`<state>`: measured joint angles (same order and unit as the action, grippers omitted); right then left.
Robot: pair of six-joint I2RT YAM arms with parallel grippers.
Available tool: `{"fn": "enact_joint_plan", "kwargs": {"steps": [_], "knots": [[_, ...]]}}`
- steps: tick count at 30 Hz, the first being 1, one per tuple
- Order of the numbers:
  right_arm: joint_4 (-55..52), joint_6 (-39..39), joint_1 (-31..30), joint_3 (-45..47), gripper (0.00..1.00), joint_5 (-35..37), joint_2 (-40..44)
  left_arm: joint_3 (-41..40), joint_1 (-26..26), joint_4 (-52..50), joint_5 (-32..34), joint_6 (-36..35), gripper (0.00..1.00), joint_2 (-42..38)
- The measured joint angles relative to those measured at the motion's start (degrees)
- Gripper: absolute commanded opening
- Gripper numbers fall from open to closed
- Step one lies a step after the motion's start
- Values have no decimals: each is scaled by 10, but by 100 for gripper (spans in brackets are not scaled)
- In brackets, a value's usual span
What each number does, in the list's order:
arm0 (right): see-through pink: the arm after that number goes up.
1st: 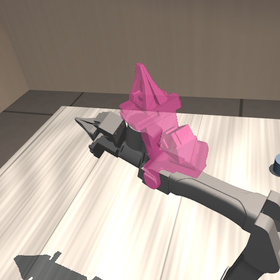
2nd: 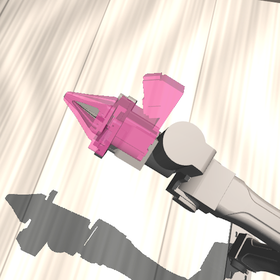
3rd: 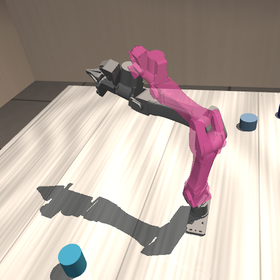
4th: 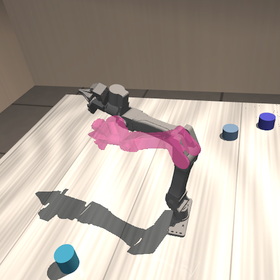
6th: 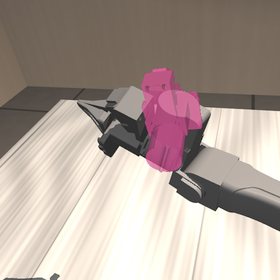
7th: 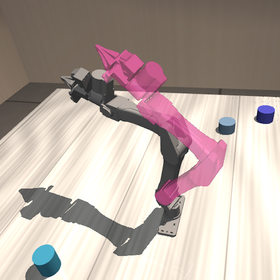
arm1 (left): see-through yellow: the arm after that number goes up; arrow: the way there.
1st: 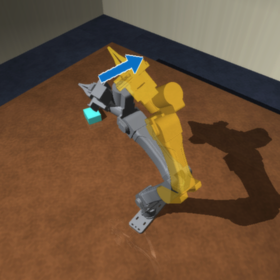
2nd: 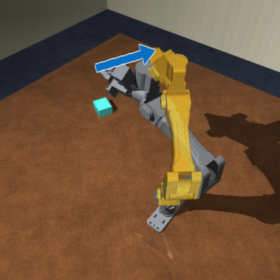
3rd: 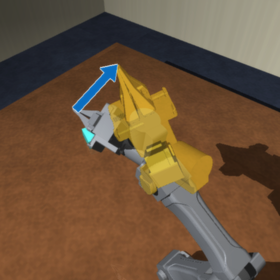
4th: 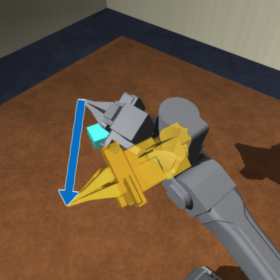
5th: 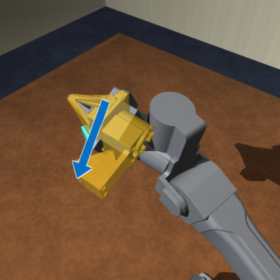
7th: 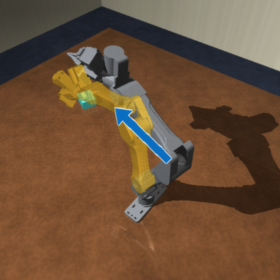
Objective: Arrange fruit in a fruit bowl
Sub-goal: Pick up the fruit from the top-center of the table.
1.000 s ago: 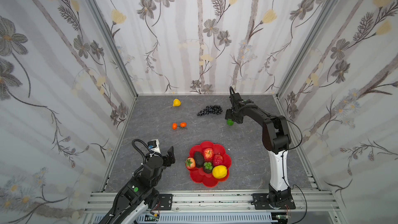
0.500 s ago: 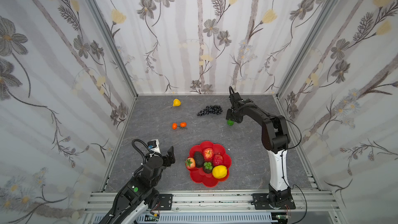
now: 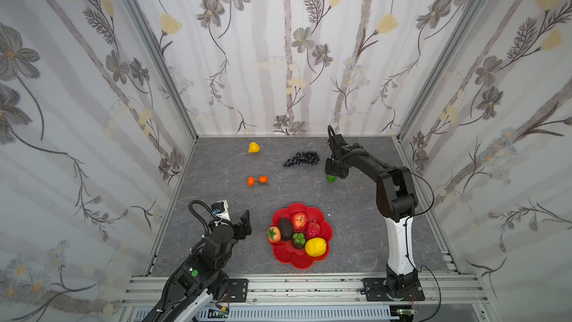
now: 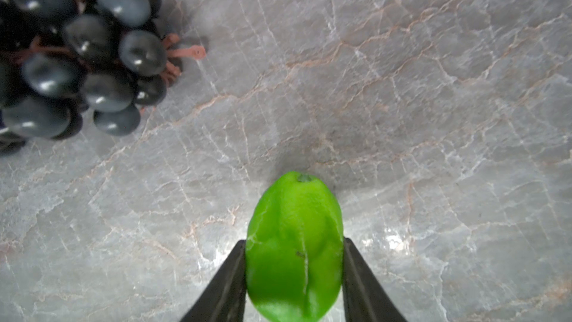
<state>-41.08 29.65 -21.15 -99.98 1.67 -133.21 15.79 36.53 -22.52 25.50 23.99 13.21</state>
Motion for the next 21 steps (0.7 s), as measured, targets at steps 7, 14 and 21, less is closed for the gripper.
{"fn": "enact_joint_plan", "kwargs": {"steps": [7, 14, 21], "knots": [[18, -42, -42, 70, 44, 17, 94, -2, 0, 0, 0, 0, 90, -2], [40, -121, -113, 161, 44, 10, 201, -5, 0, 2, -3, -6, 91, -6], [46, -199, -193, 218, 41, -22, 291, -7, 0, 4, -10, -11, 93, -14]]}}
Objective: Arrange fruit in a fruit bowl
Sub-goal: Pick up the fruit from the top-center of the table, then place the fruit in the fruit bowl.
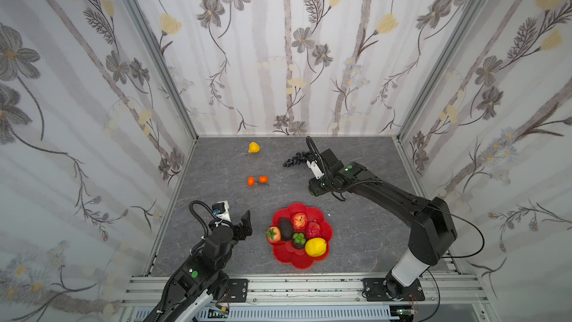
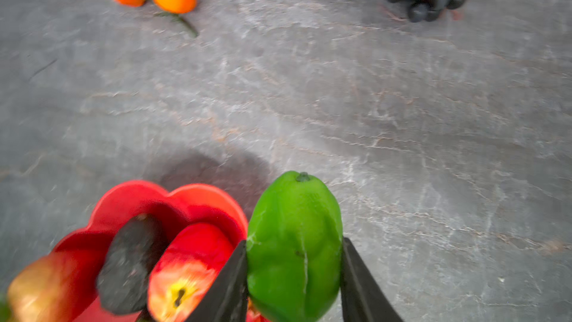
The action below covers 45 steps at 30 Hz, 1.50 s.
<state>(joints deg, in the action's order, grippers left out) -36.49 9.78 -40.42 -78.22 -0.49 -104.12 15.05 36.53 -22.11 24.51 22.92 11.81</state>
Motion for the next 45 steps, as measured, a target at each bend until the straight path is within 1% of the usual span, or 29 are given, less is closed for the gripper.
{"fn": "enact_joint_plan", "kwargs": {"steps": [3, 6, 7, 18, 24, 32, 40, 45], "knots": [[-6, -25, -30, 12, 41, -7, 22, -1, 0, 0, -2, 0, 93, -5], [-16, -45, -73, 28, 40, -14, 43, -1, 0, 0, -2, 0, 93, -9], [-20, -51, -86, 32, 40, -27, 49, -2, 0, 0, -3, 0, 93, -10], [-23, -84, -176, 70, 39, -40, 94, -4, 0, 0, -6, -2, 94, -20], [-20, -90, -222, 76, 39, -46, 91, -5, 0, 0, -5, -2, 94, -30], [-14, -97, -275, 76, 39, -52, 57, -6, -1, -1, -5, -2, 94, -39], [-10, -105, -303, 74, 39, -51, 27, -7, -1, -1, -4, -2, 94, -42], [-5, -107, -308, 72, 39, -44, 12, -7, -1, -2, -3, -2, 94, -45]]}}
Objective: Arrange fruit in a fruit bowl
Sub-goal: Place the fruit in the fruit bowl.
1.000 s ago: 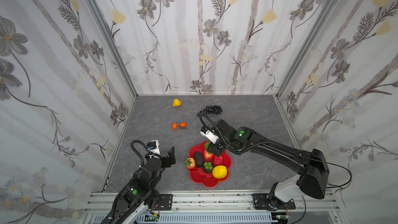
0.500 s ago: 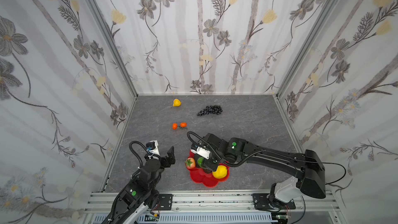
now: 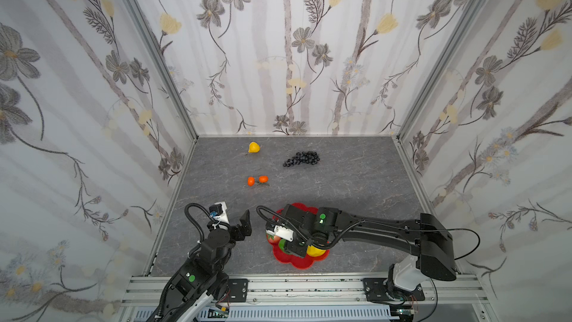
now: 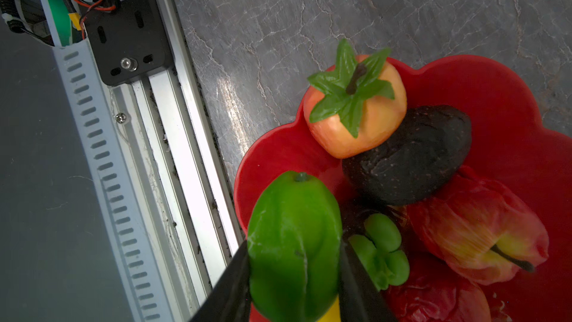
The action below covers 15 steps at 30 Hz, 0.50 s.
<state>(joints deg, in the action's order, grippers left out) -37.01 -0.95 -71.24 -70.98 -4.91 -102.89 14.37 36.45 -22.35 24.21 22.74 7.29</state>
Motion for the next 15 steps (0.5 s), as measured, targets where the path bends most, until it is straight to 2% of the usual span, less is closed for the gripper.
{"fn": "enact_joint_plan", "kwargs": {"steps": [15], "knots": [[16, -6, -16, -2, 39, 10, -40, -1, 0, -2, 2, 0, 94, -7]]}}
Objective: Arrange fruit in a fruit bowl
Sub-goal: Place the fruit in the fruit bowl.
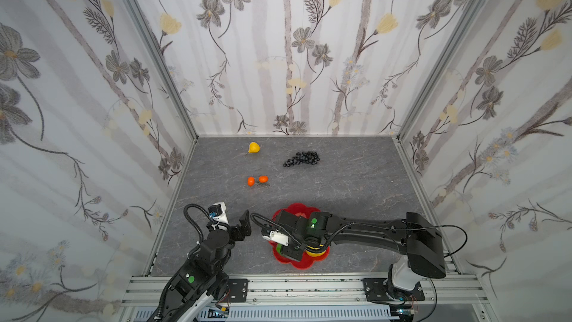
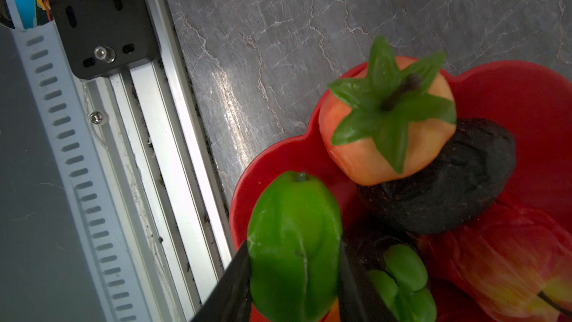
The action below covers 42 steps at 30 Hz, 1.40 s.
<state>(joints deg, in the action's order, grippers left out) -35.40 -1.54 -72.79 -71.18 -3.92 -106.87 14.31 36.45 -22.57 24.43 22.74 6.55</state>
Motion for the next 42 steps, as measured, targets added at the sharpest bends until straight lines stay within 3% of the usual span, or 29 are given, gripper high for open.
{"fn": "enact_joint_plan", "kwargs": {"steps": [42], "knots": [[0, 0, -11, -9, 49, 27, -32, -3, -1, -9, 9, 0, 94, -27]]}}
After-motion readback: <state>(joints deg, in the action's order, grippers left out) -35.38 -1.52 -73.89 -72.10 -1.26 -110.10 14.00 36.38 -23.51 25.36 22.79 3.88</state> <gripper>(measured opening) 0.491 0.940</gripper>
